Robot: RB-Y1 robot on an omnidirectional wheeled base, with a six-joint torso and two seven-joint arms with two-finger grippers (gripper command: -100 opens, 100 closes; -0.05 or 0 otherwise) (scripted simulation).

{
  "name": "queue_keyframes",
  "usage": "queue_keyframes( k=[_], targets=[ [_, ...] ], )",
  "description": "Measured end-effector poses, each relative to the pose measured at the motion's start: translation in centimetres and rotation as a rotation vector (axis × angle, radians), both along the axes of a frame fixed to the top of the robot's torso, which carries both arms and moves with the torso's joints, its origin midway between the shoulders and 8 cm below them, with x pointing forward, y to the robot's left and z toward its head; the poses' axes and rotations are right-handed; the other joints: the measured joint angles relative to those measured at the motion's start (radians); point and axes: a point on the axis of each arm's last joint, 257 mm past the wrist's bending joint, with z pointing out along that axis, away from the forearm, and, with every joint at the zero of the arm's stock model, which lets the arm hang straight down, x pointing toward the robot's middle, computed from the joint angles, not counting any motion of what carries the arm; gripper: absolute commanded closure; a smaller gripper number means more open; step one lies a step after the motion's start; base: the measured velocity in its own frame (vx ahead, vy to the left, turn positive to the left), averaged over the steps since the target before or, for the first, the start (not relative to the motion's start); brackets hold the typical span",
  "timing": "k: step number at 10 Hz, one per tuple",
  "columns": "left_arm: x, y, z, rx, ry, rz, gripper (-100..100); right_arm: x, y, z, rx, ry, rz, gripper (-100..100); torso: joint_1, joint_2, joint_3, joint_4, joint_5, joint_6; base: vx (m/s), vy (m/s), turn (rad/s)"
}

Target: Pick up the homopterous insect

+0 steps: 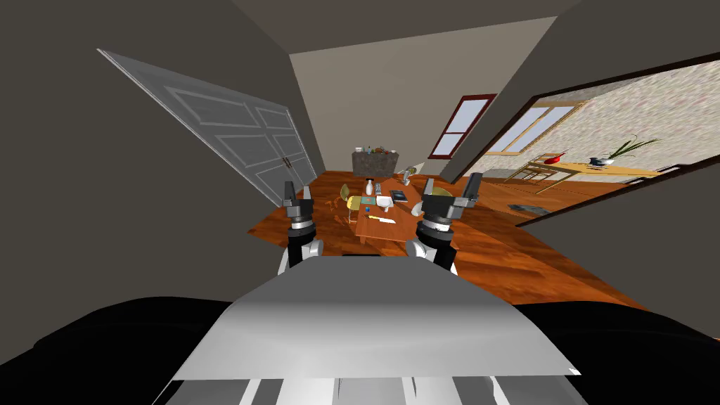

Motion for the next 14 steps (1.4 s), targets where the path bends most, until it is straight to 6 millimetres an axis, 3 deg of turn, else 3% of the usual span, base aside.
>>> queue_keyframes(
  k=[5, 8, 14],
  targets=[
    [0.0, 0.0, 0.0, 0.000, 0.000, 0.000, 0, 2.9, 3.4, -2.4, -0.112, 0.053, 0.096, -100, 0.002, 0.001, 0.000, 0.000, 0.000, 0.000, -0.016, 0.023, 0.177],
    [0.0, 0.0, 0.0, 0.000, 0.000, 0.000, 0, 5.2, 6.6, -4.9, -0.206, 0.100, 0.152, -100, 0.002, 0.001, 0.000, 0.000, 0.001, 0.000, -0.016, 0.029, 0.180],
    [0.0, 0.0, 0.0, 0.000, 0.000, 0.000, 0, 9.3, 9.8, -10.8, -0.396, 0.204, 0.198, -100, 0.001, 0.000, 0.000, 0.000, 0.000, 0.000, -0.004, 0.028, 0.202]
  ],
)
